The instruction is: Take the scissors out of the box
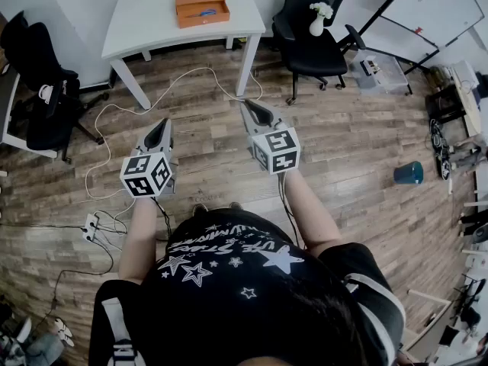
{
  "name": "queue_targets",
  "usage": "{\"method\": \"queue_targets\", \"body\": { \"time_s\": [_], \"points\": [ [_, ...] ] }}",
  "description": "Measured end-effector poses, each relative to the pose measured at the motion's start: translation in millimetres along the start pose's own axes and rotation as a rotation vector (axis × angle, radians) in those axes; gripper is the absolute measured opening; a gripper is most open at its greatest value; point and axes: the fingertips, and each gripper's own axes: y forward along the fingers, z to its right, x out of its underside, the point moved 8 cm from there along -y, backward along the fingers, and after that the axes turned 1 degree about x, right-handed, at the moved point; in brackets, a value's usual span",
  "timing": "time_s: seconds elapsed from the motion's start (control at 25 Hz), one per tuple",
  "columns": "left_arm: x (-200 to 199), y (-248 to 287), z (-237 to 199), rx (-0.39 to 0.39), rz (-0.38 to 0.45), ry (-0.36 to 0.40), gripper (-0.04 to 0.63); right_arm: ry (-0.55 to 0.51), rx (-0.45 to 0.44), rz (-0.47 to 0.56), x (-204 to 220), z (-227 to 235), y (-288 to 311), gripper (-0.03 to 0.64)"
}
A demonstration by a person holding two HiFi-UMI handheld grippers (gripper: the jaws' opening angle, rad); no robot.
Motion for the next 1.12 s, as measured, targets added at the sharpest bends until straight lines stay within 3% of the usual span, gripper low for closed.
{"method": "queue_targets", "body": {
  "time_s": [0.64,1.12],
  "points": [
    [-1,3,-39,0.027,-0.02,0.029,0.018,0.006,0.037,-0.015,3,-25,29,0.057],
    [5,-7,-123,0.043,-0.052,0.036,0.018,-0.008,0.093,-0.014,11,-77,84,0.058]
  ]
}}
